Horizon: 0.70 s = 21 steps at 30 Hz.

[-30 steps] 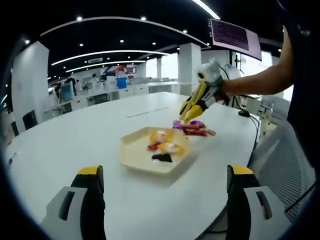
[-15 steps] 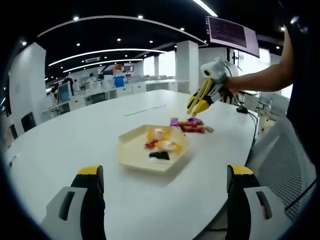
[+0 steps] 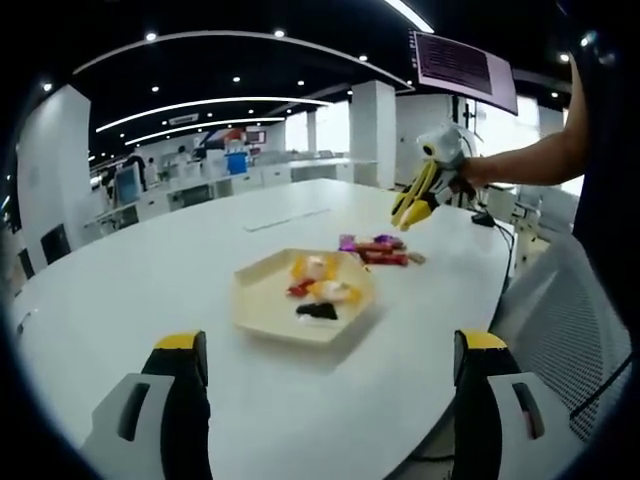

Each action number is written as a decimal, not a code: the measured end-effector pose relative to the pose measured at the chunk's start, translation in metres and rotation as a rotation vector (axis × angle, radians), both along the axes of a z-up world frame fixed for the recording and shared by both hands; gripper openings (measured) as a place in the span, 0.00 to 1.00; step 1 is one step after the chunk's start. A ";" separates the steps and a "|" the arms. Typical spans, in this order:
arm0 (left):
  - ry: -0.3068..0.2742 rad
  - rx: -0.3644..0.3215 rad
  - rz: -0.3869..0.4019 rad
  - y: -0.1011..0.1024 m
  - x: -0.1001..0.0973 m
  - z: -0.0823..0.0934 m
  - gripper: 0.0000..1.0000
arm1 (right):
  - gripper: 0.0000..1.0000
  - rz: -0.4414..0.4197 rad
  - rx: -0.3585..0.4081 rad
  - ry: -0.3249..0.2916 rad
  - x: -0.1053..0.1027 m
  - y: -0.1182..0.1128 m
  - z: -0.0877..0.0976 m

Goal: Place the target food into the container with the food tongs after gripping and lifting it, then release it inside without dropping or visibly crushing the food.

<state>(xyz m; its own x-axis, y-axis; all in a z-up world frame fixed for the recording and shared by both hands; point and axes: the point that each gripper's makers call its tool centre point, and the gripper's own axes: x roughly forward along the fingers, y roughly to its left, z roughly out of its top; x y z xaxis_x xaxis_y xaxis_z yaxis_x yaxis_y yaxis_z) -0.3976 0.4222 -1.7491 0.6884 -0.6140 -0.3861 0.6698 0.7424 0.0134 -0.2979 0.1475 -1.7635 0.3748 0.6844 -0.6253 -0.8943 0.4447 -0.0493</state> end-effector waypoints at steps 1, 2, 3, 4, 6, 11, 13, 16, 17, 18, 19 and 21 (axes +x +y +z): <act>0.000 0.001 -0.002 0.000 0.000 0.000 0.99 | 0.26 -0.004 -0.002 0.003 -0.001 -0.003 -0.001; 0.002 0.001 -0.004 -0.001 0.000 0.000 0.99 | 0.26 -0.005 -0.004 0.000 -0.002 -0.006 -0.001; 0.003 0.002 -0.005 -0.001 -0.001 -0.001 0.99 | 0.26 -0.007 -0.006 -0.003 -0.003 -0.009 0.000; 0.004 0.003 -0.005 -0.001 -0.001 -0.001 0.99 | 0.26 -0.010 -0.006 -0.002 -0.004 -0.011 0.000; 0.004 0.003 -0.005 -0.001 -0.001 -0.001 0.99 | 0.26 -0.015 -0.005 -0.006 -0.007 -0.017 0.000; 0.006 0.003 -0.004 -0.001 -0.001 -0.001 0.99 | 0.26 -0.044 0.019 -0.008 -0.015 -0.029 0.005; -0.006 0.001 -0.005 -0.001 0.000 0.000 0.99 | 0.26 -0.050 0.025 -0.014 -0.019 -0.032 0.006; -0.006 -0.049 0.016 0.003 0.003 0.005 0.99 | 0.26 -0.059 0.026 -0.023 -0.024 -0.037 0.006; 0.004 -0.044 0.024 0.005 0.004 0.003 0.99 | 0.26 -0.061 0.027 -0.023 -0.025 -0.038 0.006; 0.004 -0.046 0.028 0.006 0.005 0.003 0.99 | 0.26 -0.064 0.026 -0.029 -0.026 -0.039 0.007; 0.003 -0.052 0.028 0.006 0.004 0.004 0.99 | 0.26 -0.066 0.027 -0.031 -0.026 -0.040 0.007; -0.001 -0.047 0.020 0.004 0.003 0.004 0.99 | 0.26 -0.075 0.032 -0.035 -0.028 -0.041 0.008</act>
